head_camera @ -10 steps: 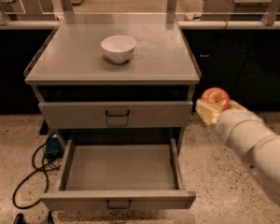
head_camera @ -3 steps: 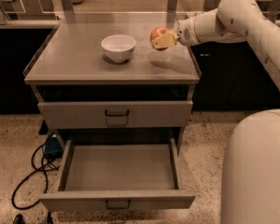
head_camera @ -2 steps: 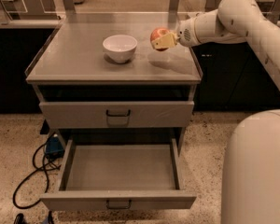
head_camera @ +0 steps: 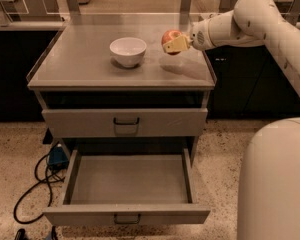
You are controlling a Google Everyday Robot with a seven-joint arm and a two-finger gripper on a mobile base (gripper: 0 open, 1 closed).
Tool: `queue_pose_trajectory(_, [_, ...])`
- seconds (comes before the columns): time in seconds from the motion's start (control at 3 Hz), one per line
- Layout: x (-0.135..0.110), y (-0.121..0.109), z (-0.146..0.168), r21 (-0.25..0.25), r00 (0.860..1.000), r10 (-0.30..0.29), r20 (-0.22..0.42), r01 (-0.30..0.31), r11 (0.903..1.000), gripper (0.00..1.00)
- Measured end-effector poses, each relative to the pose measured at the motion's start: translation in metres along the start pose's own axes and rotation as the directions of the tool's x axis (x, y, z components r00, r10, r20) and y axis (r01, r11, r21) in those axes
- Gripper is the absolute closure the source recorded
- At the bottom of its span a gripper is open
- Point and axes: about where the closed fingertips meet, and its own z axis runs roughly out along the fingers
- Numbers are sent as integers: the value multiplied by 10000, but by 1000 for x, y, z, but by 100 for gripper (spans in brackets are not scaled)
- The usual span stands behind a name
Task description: Pick apple from middle drawer and place on counter
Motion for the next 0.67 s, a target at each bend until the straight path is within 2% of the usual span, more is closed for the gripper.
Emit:
queue_pose_trajectory(0.33, [0,0,0,-2,10000,0,-1,0,10000,0])
queue_pose_trajectory(0.67, [0,0,0,-2,10000,0,-1,0,10000,0])
